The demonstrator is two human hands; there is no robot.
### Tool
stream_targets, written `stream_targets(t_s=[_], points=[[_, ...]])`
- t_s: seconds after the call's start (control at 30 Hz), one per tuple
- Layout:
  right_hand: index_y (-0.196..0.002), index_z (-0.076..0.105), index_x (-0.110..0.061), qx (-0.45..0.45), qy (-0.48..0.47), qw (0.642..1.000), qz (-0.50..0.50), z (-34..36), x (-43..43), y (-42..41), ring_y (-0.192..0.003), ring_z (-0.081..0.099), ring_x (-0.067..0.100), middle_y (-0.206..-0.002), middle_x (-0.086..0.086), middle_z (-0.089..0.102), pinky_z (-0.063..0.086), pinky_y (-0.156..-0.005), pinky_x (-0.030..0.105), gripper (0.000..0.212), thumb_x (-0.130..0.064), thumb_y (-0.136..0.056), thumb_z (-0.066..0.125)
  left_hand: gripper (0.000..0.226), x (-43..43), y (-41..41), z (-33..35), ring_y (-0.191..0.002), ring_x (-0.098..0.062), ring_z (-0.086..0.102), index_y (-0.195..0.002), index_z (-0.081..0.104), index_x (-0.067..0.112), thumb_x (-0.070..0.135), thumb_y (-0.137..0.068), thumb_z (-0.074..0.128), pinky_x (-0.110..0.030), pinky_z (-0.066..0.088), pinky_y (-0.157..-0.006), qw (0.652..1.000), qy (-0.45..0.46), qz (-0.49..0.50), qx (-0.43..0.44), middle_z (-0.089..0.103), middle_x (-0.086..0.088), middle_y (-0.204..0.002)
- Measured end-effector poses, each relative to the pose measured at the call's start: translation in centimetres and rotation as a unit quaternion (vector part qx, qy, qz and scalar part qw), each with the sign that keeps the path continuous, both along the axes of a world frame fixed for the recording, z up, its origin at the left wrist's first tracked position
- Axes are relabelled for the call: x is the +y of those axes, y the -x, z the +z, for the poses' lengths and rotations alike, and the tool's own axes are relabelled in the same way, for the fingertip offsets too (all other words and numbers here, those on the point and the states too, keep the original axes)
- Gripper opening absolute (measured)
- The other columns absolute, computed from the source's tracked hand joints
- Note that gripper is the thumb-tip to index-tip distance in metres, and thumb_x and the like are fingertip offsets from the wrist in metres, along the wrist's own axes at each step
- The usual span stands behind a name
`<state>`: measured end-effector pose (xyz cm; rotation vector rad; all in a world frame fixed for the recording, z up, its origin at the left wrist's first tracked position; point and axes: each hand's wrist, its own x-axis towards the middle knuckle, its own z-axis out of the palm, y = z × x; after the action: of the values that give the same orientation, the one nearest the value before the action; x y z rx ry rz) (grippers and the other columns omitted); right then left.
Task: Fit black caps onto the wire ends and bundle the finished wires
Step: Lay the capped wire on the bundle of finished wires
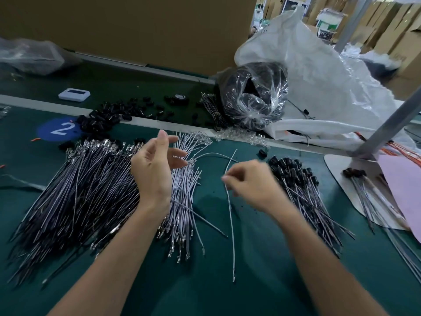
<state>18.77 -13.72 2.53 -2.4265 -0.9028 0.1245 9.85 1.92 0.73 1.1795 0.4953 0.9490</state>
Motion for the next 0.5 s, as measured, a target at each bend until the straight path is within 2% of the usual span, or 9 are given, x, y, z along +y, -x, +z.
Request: stream_targets(t_s=[0.07, 0.13, 0.2, 0.3, 0.37, 0.5], points=[[-0.076, 0.072, -0.005, 0.086, 0.008, 0.996, -0.011, -1.5, 3.0, 1.0, -0.051, 0.065, 0.009, -0.067, 0.006, 0.073, 0.055, -0.058, 0.023, 0.036, -0.035, -0.093, 0.064, 0.033, -0.1, -0.1, -0.3, -0.057, -0.017, 0.066, -0.091, 0.069, 0.010, 0.032, -0.102, 0.047, -0.022, 0.053, -0.056, 1.000, -0.002, -0.017, 0.015, 0.070, -0.004, -0.067], [-0.071, 0.071, -0.003, 0.142, 0.005, 0.989, -0.046, -2.3, 5.1, 1.4, -0.044, 0.061, 0.009, -0.060, 0.009, 0.071, 0.050, -0.046, 0.022, 0.045, -0.042, -0.093, 0.062, 0.034, -0.2, -0.3, -0.6, -0.058, -0.019, 0.067, -0.090, 0.069, 0.010, 0.031, -0.103, 0.046, -0.023, 0.053, -0.057, 0.999, -0.006, -0.031, 0.031, 0.071, -0.006, -0.068], [-0.070, 0.072, -0.003, 0.170, -0.005, 0.983, -0.069, -2.4, 6.3, 1.4, -0.041, 0.056, 0.010, -0.059, 0.010, 0.069, 0.047, -0.044, 0.023, 0.040, -0.036, -0.092, 0.064, 0.035, -0.4, -0.5, -0.8, -0.060, -0.020, 0.068, -0.089, 0.070, 0.010, 0.031, -0.103, 0.045, -0.024, 0.054, -0.058, 0.998, -0.011, -0.036, 0.045, 0.071, -0.008, -0.070], [-0.075, 0.073, -0.002, 0.223, -0.041, 0.971, -0.077, -2.3, 6.5, 1.6, -0.048, 0.056, 0.019, -0.058, 0.011, 0.068, 0.046, -0.044, 0.025, 0.026, -0.020, -0.089, 0.061, 0.035, -0.3, -0.7, -0.9, -0.060, -0.021, 0.068, -0.088, 0.070, 0.010, 0.031, -0.103, 0.045, -0.025, 0.054, -0.059, 0.998, -0.008, -0.030, 0.049, 0.071, -0.011, -0.072], [-0.074, 0.073, -0.001, 0.239, -0.066, 0.965, -0.079, -2.3, 6.2, 1.7, -0.050, 0.056, 0.020, -0.063, 0.014, 0.070, 0.043, -0.042, 0.023, 0.025, -0.016, -0.088, 0.059, 0.035, -0.2, -0.7, -0.9, -0.059, -0.020, 0.068, -0.087, 0.070, 0.010, 0.031, -0.103, 0.046, -0.023, 0.053, -0.058, 0.999, -0.001, -0.022, 0.045, 0.071, -0.008, -0.070], [-0.071, 0.073, -0.003, 0.226, -0.070, 0.968, -0.077, -2.4, 5.9, 1.9, -0.038, 0.053, 0.008, -0.056, 0.006, 0.068, 0.041, -0.038, 0.018, 0.023, -0.014, -0.087, 0.062, 0.035, -0.1, -0.7, -0.9, -0.059, -0.021, 0.067, -0.086, 0.070, 0.011, 0.031, -0.103, 0.046, -0.025, 0.053, -0.058, 0.999, 0.005, -0.014, 0.047, 0.070, -0.006, -0.069]])
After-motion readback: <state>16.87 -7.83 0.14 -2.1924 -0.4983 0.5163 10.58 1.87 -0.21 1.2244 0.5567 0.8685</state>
